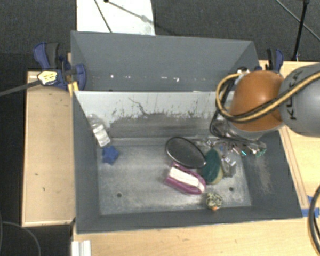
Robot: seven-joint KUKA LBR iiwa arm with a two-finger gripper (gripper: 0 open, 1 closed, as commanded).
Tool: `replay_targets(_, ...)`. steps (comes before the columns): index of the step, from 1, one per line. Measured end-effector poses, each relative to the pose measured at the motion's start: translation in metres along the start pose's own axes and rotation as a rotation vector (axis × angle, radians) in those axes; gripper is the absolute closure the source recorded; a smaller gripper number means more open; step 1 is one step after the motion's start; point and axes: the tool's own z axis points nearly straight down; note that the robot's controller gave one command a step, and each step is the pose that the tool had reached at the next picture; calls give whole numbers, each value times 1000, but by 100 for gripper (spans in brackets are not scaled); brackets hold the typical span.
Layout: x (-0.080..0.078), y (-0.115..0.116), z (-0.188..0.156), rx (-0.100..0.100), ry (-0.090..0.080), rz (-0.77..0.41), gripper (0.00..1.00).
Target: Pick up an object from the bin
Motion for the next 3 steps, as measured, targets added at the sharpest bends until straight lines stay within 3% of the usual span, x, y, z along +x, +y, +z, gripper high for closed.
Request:
replay_targets(1,0,0,0,0,0,-1,100)
replay_targets(2,7,-7,-74,7,-7,-71,100)
replay_targets(3,27,14,-177,7,-6,-84,100)
